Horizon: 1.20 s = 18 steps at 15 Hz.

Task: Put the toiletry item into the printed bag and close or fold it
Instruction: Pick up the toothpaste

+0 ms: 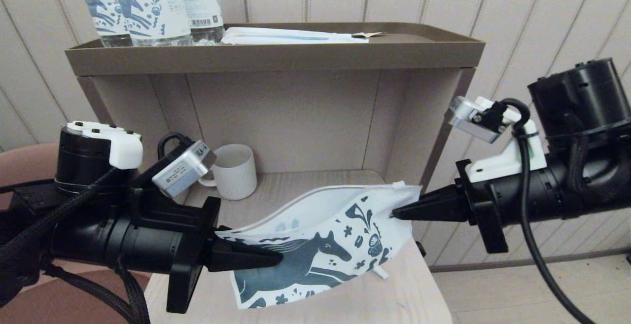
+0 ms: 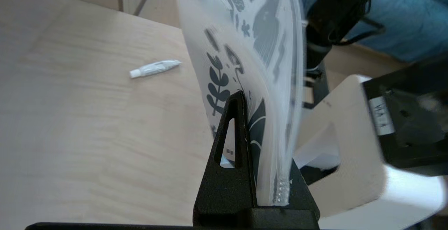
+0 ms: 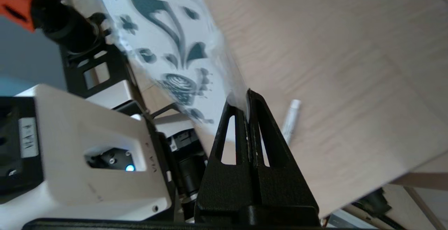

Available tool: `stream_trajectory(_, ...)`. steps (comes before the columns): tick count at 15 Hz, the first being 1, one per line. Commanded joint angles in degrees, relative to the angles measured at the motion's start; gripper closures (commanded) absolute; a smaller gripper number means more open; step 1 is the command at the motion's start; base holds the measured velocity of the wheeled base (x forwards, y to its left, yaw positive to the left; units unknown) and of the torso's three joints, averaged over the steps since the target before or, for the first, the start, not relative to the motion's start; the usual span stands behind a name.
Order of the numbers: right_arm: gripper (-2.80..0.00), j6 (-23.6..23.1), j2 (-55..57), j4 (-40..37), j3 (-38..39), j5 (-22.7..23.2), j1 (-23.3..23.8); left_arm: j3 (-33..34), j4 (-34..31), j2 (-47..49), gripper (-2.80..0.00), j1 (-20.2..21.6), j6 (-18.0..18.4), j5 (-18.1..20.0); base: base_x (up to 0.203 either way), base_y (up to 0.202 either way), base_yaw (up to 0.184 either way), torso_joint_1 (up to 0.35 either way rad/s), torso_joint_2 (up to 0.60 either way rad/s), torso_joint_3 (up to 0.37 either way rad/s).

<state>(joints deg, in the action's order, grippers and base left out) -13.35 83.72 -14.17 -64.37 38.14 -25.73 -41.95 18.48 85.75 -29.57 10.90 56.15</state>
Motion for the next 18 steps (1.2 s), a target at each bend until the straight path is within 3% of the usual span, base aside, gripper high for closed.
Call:
stream_trajectory(1, 0.00, -0.10, -0.91, -0.06, 0.63, 0.18, -1.27, -0.14, 0.07, 1.77, 0.00, -0.20, 1.17, 0.42, 0.000, 0.000, 0.000, 0.000, 0.00, 0.000)
stream_trajectory(10, 0.00, -1.42, -1.75, 0.02, 1.88, 0.18, -3.13, -0.74, 0.06, 3.77, 0.00, -2.28, 4.19, 1.16, 0.000, 0.000, 0.000, 0.000, 0.00, 0.000)
stream_trajectory(18, 0.00, -1.33, 0.56, 0.02, 3.20, 0.26, -7.15, -2.79, 0.06, 6.63, 0.00, -5.33, 4.22, 0.63, 0.000, 0.000, 0.000, 0.000, 0.00, 0.000)
